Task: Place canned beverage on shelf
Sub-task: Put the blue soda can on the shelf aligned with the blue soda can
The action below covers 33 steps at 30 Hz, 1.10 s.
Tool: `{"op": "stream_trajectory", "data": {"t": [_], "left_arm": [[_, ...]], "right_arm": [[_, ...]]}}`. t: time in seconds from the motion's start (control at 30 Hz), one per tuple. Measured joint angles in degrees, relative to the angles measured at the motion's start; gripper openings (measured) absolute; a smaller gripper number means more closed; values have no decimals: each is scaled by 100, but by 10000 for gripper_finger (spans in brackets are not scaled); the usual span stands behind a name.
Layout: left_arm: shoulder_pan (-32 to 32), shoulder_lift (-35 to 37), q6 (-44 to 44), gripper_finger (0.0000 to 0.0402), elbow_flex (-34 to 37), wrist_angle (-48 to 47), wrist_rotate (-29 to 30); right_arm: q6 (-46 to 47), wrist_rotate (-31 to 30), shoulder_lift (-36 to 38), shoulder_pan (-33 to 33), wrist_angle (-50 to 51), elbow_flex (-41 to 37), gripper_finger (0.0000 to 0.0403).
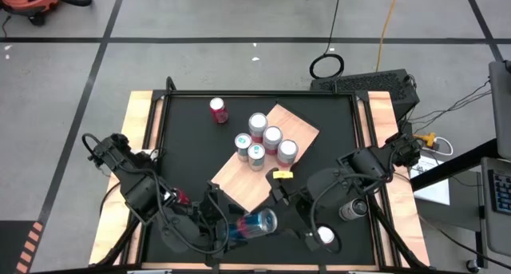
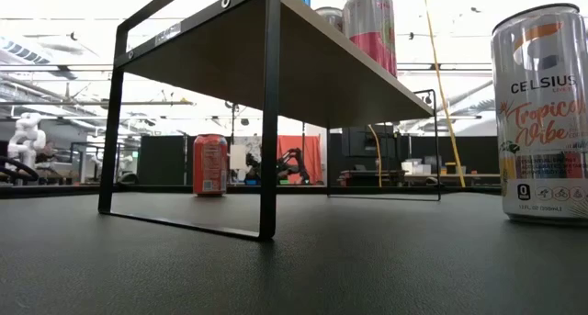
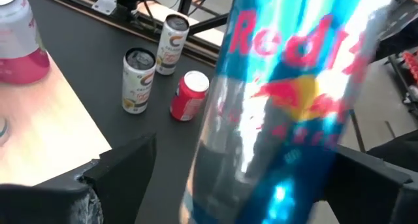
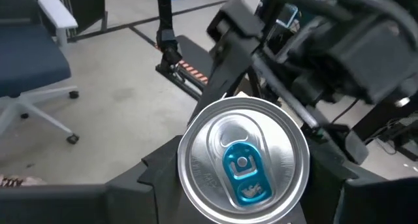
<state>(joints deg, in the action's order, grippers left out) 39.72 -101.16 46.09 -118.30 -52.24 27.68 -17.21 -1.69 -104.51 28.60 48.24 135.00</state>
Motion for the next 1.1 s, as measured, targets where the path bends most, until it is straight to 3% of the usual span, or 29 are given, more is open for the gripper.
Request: {"op": "stream_trajectory", "data": {"t": [0.17, 0.53, 0.7, 0.87, 1.1], "left_arm": [[0, 0, -4, 370, 2, 26, -2], [3, 0, -103, 264, 2, 10, -2], [4, 0, -232, 247, 2, 57, -9], [4, 9, -258, 247, 2, 105, 11], [-13, 0, -459, 245, -79, 243, 544]], "right_arm": [[-66, -1, 2, -83, -84, 0, 206], [-155, 32, 2, -121, -86, 0, 206], [-43, 6, 4, -121, -84, 0, 210], [480, -229, 11, -105, -43, 0, 240], [1722, -485, 300, -118, 221, 2, 305]]}}
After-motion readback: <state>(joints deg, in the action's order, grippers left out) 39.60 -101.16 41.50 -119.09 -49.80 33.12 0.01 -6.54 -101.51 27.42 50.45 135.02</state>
